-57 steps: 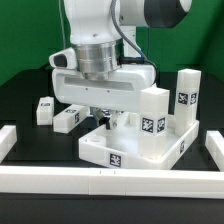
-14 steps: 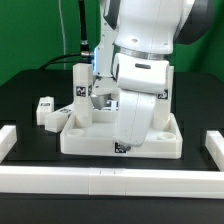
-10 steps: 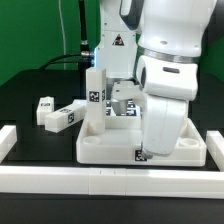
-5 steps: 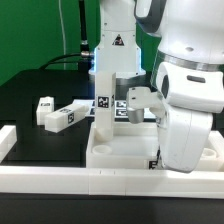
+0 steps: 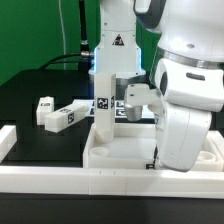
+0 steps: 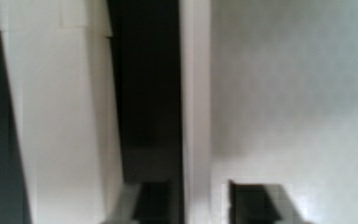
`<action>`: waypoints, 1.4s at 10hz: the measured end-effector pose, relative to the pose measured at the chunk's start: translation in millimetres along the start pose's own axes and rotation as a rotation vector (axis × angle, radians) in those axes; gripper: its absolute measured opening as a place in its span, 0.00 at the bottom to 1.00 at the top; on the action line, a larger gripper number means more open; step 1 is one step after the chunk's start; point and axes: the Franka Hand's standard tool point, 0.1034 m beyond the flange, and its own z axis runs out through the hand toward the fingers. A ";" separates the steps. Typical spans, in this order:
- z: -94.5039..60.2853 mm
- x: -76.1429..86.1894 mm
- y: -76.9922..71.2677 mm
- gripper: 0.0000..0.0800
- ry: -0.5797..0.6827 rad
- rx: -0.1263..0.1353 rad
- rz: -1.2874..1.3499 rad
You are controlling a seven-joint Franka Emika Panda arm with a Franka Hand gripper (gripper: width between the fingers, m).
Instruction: Assemble desk
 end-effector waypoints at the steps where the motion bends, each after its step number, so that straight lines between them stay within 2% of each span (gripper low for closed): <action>1: -9.6 -1.9 -0.5 0.43 -0.004 0.010 0.003; 2: -17.7 -4.6 -1.5 0.43 -0.009 0.024 0.009; 3: -27.4 -9.4 -4.0 0.69 -0.022 0.055 0.029; 4: -46.4 -20.9 -1.9 0.78 -0.038 0.071 0.039; 6: -66.5 -39.1 -2.0 0.80 -0.060 0.057 0.056; 8: -75.8 -49.7 -19.4 0.81 -0.105 0.025 0.062; 9: -80.4 -57.7 -28.1 0.81 -0.101 0.022 0.068; 10: -83.6 -66.2 -34.5 0.81 -0.097 0.013 0.076; 11: -83.0 -71.5 -40.3 0.81 -0.099 0.021 0.083; 14: -79.7 -69.6 -39.5 0.81 -0.100 0.023 0.089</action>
Offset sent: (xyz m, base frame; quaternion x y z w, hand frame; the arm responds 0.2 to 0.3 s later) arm -0.0010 -0.0340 0.0689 0.0413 -0.0749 0.0198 0.9961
